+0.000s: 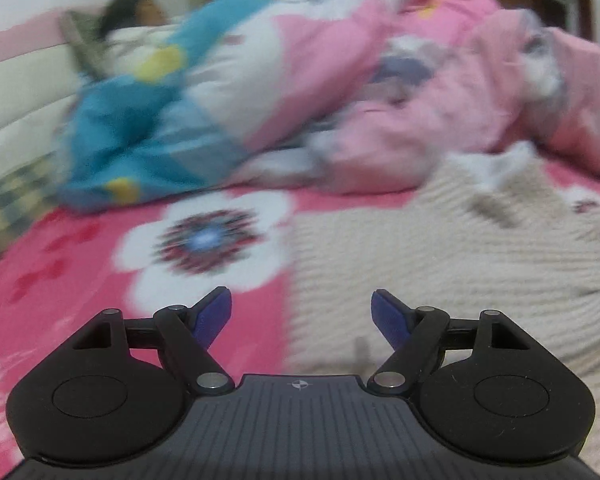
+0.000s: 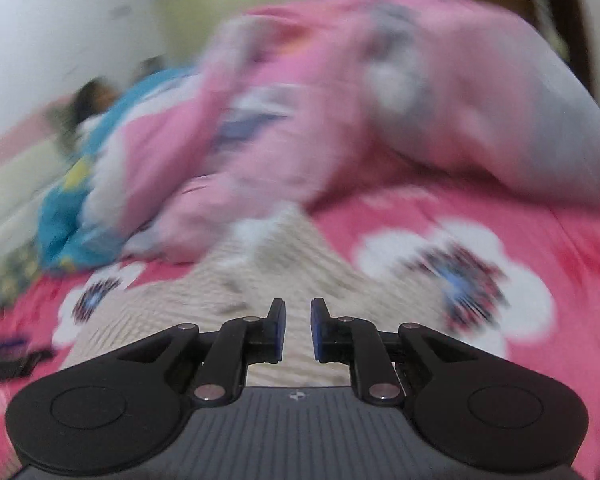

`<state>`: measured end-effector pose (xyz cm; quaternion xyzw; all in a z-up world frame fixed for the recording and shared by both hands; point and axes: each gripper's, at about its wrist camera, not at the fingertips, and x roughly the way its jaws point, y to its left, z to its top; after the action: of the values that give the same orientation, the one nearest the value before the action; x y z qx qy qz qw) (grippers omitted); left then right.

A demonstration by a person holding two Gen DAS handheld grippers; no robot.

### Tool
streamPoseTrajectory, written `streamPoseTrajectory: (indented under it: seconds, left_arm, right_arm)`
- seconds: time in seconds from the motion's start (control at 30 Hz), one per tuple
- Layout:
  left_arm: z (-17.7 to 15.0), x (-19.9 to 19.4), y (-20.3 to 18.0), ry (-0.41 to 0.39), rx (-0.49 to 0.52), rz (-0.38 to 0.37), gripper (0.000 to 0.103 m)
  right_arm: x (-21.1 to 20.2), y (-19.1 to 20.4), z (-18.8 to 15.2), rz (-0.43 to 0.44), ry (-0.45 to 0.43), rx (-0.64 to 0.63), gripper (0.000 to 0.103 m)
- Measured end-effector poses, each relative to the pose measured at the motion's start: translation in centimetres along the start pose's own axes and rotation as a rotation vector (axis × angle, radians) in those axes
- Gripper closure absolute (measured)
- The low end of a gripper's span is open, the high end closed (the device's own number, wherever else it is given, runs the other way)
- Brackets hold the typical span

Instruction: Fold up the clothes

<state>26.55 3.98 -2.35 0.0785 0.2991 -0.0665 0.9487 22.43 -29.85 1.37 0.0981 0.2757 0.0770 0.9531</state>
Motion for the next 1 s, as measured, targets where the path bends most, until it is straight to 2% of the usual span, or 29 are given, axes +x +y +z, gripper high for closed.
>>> streamPoseTrajectory:
  seconds: [0.07,0.13,0.17,0.23,0.33,0.47,0.67,0.73,0.83,0.87,0.93,1.0]
  left_arm:
    - [-0.3,2.2,-2.2,0.031,0.068,-0.002,0.025]
    - [-1.8,4.9,-3.5,0.094,0.12,0.029,0.023]
    - [-2.5,5.3,-3.6,0.077,0.126,0.031,0.022]
    - [-2.2,4.9,-3.3,0.072,0.129,0.022,0.021]
    - [-1.0,4.0,-2.6,0.08,0.111,-0.002,0.023]
    - [2.0,3.6,-2.4,0.019,0.075,-0.035,0.023]
    - [7.2,7.8,-4.2,-0.018,0.001,-0.142,0.023]
    - [8.4,9.5,-5.4,-0.004,0.006,-0.207,0.024]
    - [8.6,11.0,-8.1,-0.021,0.032,-0.299,0.024]
    - [8.4,11.7,-9.1,-0.017,0.05,-0.3,0.024]
    - [8.0,13.2,-11.3,-0.003,0.089,-0.291,0.026]
    - [7.4,14.8,-12.6,0.043,0.094,-0.257,0.03]
  right_arm:
    - [2.3,1.4,-1.1,0.026,0.047,-0.069,0.087]
    - [6.1,0.7,-3.6,-0.02,0.181,-0.093,0.088]
    - [7.3,0.1,-4.9,-0.04,0.215,-0.103,0.088]
    - [7.4,-0.7,-6.0,-0.026,0.178,-0.13,0.086]
    - [6.9,-0.2,-3.8,-0.021,0.233,-0.173,0.085]
    - [7.2,-0.9,0.3,0.026,0.143,-0.136,0.082]
    - [12.5,-3.1,4.6,0.046,0.115,-0.059,0.079]
    - [14.6,-4.3,5.6,0.03,0.109,-0.032,0.057]
    - [16.9,-7.0,7.2,0.048,0.095,0.072,0.051]
    - [17.9,-8.2,7.7,0.078,0.103,0.136,0.048]
    - [20.1,-10.5,8.2,0.141,0.134,0.285,0.034]
    - [22.3,-12.6,8.6,0.199,0.167,0.436,0.029]
